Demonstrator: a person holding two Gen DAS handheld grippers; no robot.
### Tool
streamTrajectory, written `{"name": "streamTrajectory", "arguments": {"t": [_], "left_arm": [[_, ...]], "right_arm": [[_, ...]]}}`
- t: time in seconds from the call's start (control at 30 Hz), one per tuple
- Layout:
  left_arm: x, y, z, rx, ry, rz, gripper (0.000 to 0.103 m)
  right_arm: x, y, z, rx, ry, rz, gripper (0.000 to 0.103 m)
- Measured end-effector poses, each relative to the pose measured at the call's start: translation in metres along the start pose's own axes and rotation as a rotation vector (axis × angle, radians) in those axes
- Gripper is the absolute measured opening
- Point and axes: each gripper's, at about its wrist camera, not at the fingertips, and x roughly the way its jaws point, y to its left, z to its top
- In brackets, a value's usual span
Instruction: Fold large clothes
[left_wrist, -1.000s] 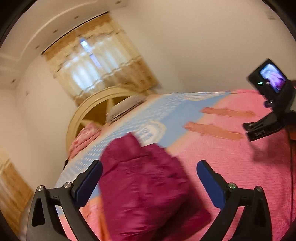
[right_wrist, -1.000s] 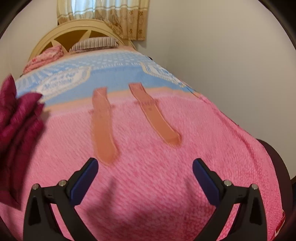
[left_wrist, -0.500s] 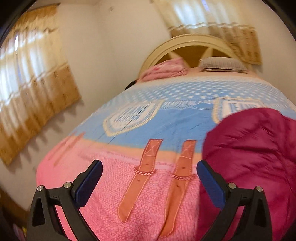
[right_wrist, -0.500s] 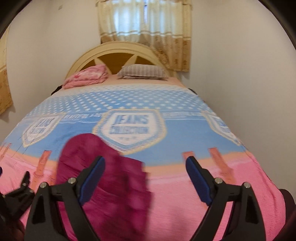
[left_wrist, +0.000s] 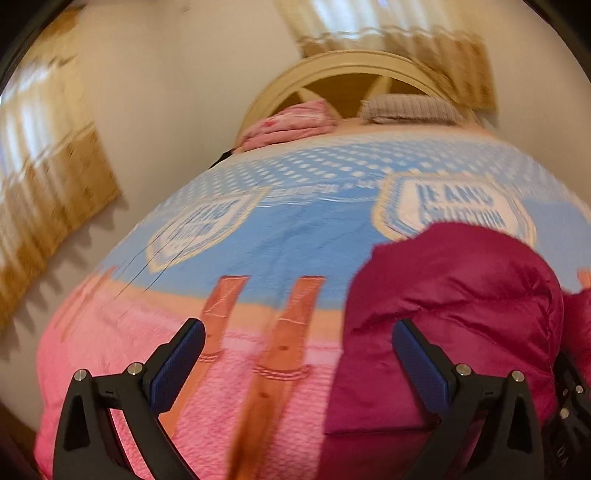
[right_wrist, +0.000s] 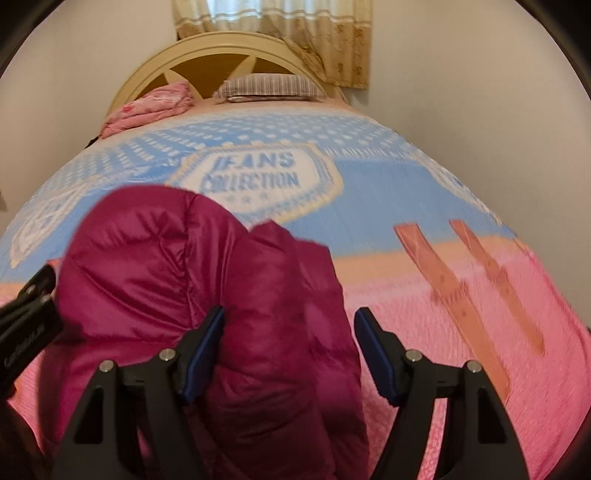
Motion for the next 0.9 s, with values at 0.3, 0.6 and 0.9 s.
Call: {"name": "streamTrajectory", "arguments": {"t": [0.3, 0.6, 0.9], "left_arm": [[0.021, -0.029, -0.016, 0.062, 0.027, 0.01, 0.102], [0.032, -0.034, -0.023, 0.054, 0.045, 0.006, 0.102], [0.036, -0.036, -0.025, 0.059, 0.056, 0.008, 0.102]], "right_arm": [[0.015, -0.01, -0.016, 0.04, -0.02, 0.021, 0.073], [0.026, -0.012, -0.023, 0.048, -0.001, 0.043, 0.073], [0.033, -0.012, -0.024, 0.054, 0.016, 0.051, 0.073]]}}
